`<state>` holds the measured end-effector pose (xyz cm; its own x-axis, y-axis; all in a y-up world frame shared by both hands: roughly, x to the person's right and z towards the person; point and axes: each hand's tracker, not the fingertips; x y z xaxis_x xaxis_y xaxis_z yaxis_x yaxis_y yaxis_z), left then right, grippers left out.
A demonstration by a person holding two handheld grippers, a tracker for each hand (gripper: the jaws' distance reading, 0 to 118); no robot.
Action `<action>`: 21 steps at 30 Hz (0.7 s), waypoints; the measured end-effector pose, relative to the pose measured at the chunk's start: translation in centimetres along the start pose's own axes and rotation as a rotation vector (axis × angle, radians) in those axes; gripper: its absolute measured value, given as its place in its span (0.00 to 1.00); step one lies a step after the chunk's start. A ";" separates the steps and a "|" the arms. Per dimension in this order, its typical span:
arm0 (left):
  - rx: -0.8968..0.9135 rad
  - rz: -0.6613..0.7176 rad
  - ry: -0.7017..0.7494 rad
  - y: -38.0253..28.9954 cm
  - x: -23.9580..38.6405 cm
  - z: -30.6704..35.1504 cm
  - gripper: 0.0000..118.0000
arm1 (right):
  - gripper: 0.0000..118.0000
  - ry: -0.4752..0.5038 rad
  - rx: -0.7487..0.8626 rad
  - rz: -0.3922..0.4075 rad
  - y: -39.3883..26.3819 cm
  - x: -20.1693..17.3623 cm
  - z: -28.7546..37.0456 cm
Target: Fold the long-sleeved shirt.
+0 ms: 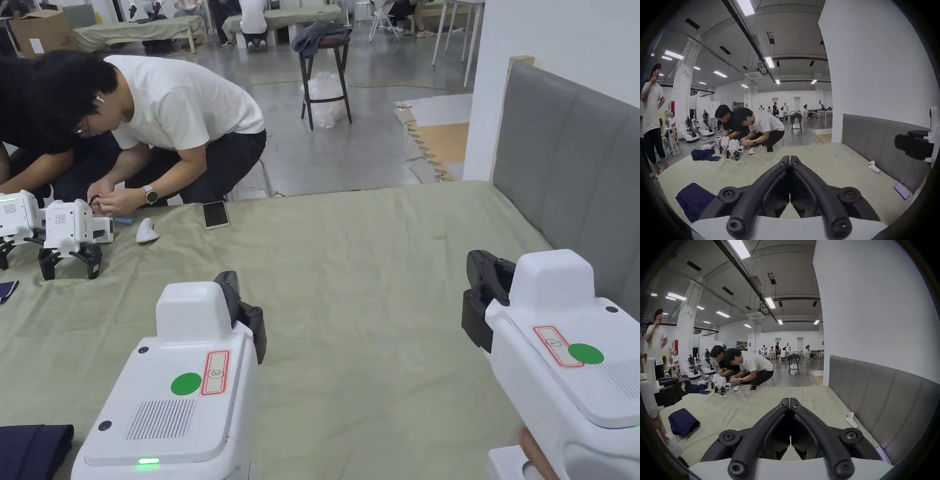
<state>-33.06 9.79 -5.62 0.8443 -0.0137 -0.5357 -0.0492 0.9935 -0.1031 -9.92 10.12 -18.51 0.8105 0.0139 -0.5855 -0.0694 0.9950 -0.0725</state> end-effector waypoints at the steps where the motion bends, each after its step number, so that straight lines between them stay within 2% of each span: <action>1: 0.007 -0.008 0.008 0.1 0.0 0.1 0.02 | 0.00 0.002 0.003 0.004 0.1 -0.3 -0.1; 13: 0.001 0.008 0.005 0.2 -0.6 0.1 0.02 | 0.00 0.009 -0.007 0.013 0.0 -1.7 -1.0; 14: -0.005 0.016 0.000 0.1 -0.7 0.1 0.02 | 0.02 0.010 -0.005 0.012 0.1 -1.8 -1.0; 15: -0.008 0.019 -0.008 0.0 -0.8 0.1 0.03 | 0.12 0.014 -0.006 0.007 0.1 -1.9 -1.2; 16: -0.015 0.021 -0.005 0.0 -0.8 0.0 0.12 | 0.39 0.015 -0.017 0.002 0.2 -1.9 -1.3; 17: -0.032 0.022 0.001 0.0 -0.8 -0.2 0.30 | 0.66 0.013 -0.022 0.001 0.1 -2.0 -1.4; 18: -0.044 0.024 0.007 -0.1 -0.8 -0.4 0.59 | 0.90 0.008 -0.016 0.006 0.1 -2.1 -1.2; 19: -0.017 0.018 0.007 -0.5 -0.8 -0.1 0.90 | 1.00 0.007 0.012 0.011 0.2 -2.2 -0.8; 20: 0.005 0.020 0.007 -0.5 -0.8 -0.2 0.93 | 1.00 0.011 0.009 0.020 0.3 -2.4 -0.8; 21: -0.007 0.014 0.014 -0.5 -0.7 -0.4 0.91 | 1.00 0.013 0.006 0.025 0.3 -2.5 -0.8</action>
<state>-33.82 9.30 -5.51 0.8357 -0.0012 -0.5491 -0.0653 0.9927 -0.1015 -12.39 10.35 -17.74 0.8009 0.0371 -0.5977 -0.0855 0.9949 -0.0528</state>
